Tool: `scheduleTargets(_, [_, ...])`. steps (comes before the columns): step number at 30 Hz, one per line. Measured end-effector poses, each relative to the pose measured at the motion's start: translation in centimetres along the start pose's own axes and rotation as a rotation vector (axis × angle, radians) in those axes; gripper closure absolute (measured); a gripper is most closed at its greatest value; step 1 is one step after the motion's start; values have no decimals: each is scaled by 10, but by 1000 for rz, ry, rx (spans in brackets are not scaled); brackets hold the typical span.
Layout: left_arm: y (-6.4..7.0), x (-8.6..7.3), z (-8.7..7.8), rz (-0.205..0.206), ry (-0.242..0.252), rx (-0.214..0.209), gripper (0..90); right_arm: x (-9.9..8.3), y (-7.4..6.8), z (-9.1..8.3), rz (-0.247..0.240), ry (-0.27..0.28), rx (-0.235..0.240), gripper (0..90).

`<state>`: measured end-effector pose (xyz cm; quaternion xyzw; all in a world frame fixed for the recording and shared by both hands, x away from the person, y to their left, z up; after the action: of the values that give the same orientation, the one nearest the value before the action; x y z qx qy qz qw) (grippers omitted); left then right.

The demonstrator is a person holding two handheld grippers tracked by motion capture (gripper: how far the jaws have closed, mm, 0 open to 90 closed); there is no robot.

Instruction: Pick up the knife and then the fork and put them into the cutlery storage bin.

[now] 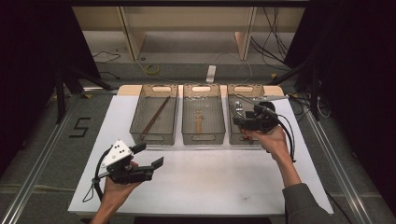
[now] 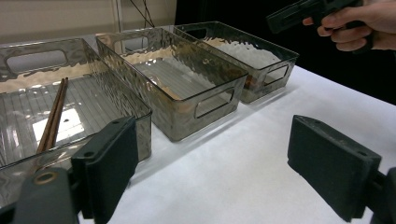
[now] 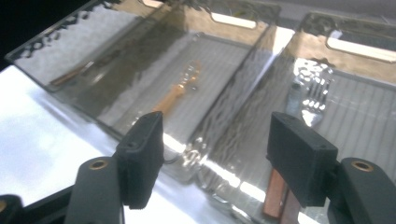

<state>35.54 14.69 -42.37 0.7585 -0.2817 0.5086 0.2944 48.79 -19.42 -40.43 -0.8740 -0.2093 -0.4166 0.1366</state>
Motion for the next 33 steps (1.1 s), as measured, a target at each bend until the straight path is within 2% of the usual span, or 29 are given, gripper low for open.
scheduleTargets(5, [0, 0, -1, -3, 1, -1, 160, -7, -9, -7, -2, 39, 7, 331])
scheduleTargets(16, [0, -2, 0, -13, -7, -1, 160, -20, -31, -25, -9, 137, 76, 315])
scheduleTargets(24, [1, -3, 1, -5, -18, -4, 160, -29, -38, -30, -22, 154, 122, 281])
scheduleTargets(33, [0, -3, 0, -5, -16, -11, 160, -34, -51, -41, -25, 212, 148, 257])
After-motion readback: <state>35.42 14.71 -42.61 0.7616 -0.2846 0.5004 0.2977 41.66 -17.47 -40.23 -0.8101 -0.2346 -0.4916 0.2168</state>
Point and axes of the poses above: each handheld gripper's, and its own axes: z roughly forward along the jaws, x roughly out of its top, y roughly to its right, the point moved 6 cm from there along z, roughly forward along the jaws, and after that the axes turned 7 degrees about -x, right-handed, at the moved point
